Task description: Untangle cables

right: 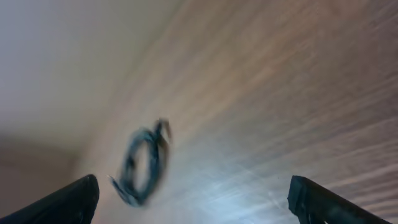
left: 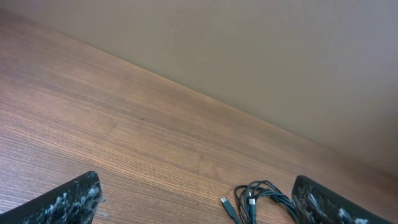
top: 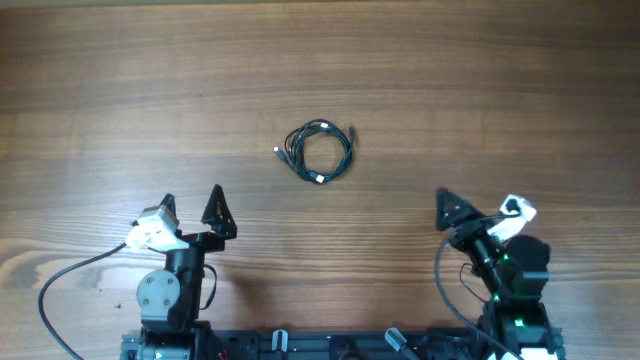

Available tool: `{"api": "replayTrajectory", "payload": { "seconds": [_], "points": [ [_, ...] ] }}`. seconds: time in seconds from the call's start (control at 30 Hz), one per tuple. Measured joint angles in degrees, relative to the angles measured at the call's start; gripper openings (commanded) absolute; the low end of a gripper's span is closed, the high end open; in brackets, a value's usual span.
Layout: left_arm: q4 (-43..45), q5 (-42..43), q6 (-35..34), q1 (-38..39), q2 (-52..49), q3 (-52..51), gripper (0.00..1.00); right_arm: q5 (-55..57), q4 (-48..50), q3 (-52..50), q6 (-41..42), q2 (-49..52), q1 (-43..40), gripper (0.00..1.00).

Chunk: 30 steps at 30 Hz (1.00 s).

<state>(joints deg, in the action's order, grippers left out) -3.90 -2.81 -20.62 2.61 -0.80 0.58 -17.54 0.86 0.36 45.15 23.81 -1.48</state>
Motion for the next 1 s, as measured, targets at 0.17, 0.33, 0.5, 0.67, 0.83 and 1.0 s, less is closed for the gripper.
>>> {"api": "replayTrajectory", "payload": {
  "seconds": [0.17, 0.33, 0.5, 0.67, 0.83, 1.0],
  "points": [
    [0.1, -0.3, 0.0, 0.0, 0.0, 0.0, 1.00, -2.3, -5.7, 6.6, -13.7, 5.2, 0.0, 1.00],
    [-1.1, 4.5, -3.4, 0.0, 0.0, 1.1, 1.00, -3.0, -21.8, 25.1, -28.7, 6.4, 0.0, 1.00],
    [-17.7, 6.1, -7.4, 0.0, -4.2, 15.5, 0.99, -8.2, -35.7, 43.1, -34.3, 14.4, 0.2, 1.00],
    [-41.3, 7.2, -8.3, 0.0, -26.1, 43.4, 1.00, -9.2, -63.6, 69.7, -42.1, 34.5, 6.5, 1.00],
    [-49.2, 11.3, -8.2, 0.0, -42.4, 51.2, 1.00, -4.5, -67.1, 73.4, -45.1, 46.0, 7.1, 1.00],
    [-51.8, 19.2, -3.7, 0.0, -57.2, 54.5, 1.00, -8.0, -66.6, 73.4, -52.4, 57.9, 14.5, 1.00]
  ]
}}
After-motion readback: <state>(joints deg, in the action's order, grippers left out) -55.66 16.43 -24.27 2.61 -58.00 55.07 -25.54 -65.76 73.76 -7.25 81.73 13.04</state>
